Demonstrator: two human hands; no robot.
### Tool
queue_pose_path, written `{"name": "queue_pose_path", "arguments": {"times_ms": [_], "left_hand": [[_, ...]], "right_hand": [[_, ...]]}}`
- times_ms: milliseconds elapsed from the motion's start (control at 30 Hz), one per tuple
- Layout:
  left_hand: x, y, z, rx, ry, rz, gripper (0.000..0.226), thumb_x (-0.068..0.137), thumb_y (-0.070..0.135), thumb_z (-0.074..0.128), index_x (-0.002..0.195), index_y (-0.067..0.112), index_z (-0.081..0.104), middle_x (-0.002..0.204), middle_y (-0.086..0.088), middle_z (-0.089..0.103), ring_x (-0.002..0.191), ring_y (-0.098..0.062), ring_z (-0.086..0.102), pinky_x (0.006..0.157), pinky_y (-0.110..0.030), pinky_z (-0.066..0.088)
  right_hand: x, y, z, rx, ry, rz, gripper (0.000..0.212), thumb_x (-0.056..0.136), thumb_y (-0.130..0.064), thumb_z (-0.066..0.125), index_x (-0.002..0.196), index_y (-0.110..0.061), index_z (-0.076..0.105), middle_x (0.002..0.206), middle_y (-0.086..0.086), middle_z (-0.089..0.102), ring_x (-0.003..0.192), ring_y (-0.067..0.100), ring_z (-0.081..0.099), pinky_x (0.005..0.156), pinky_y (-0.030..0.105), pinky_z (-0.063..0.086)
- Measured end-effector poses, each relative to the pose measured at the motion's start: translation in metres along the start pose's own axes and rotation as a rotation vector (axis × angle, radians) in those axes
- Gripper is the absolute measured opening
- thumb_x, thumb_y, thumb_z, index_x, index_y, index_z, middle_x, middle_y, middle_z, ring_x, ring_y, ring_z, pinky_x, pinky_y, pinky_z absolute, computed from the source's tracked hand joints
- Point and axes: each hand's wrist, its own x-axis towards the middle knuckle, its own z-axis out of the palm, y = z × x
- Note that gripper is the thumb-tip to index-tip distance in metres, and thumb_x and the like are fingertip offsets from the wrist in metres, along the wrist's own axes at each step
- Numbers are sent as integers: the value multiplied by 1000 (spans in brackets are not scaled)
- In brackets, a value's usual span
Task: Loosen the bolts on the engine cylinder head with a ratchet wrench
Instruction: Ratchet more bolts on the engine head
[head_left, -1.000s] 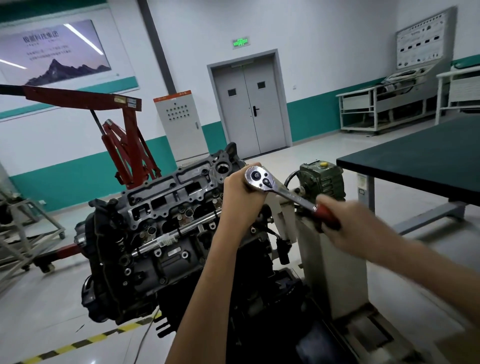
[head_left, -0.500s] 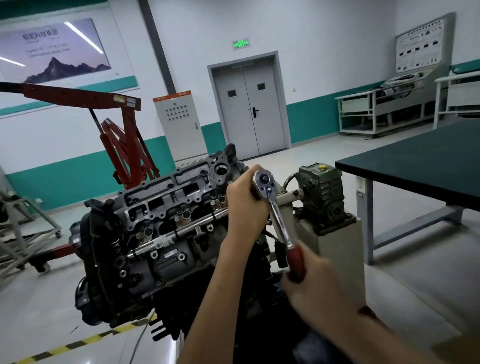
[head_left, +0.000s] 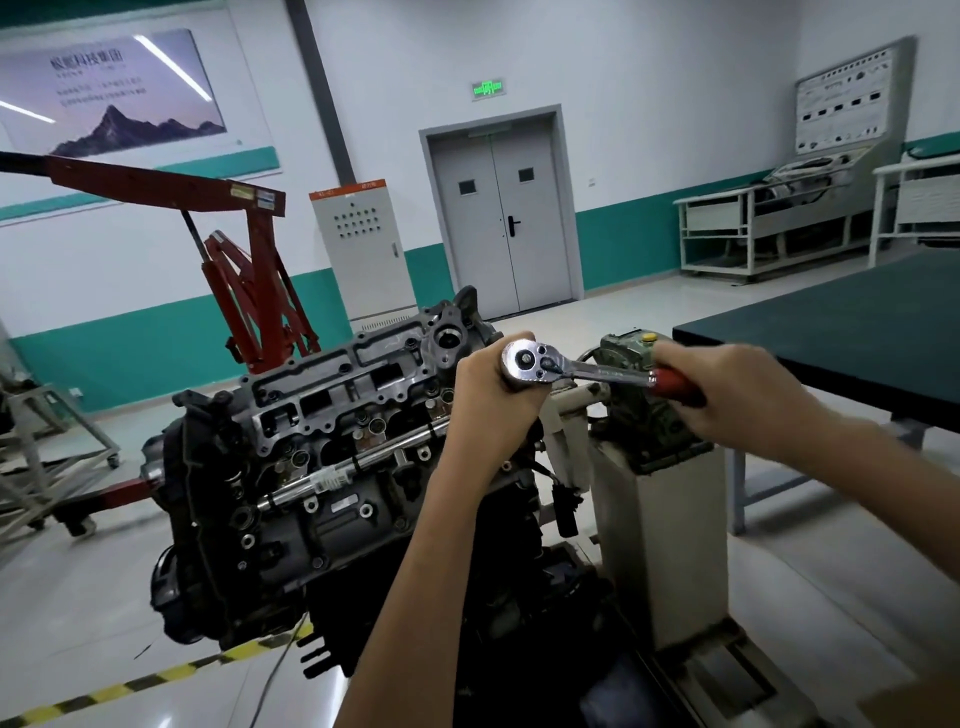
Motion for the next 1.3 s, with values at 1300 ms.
{"name": "queue_pose_path", "arguments": {"times_ms": [1300], "left_hand": [[-6, -6, 5, 47, 139, 48, 29, 80, -4, 63, 68, 16, 46, 59, 12, 47, 56, -3, 38, 55, -19, 35]], "right_hand": [[-65, -136, 69, 818, 134, 364, 33, 68, 1, 64, 70, -27, 47, 47, -13, 47, 47, -5, 52, 42, 0, 30]]}}
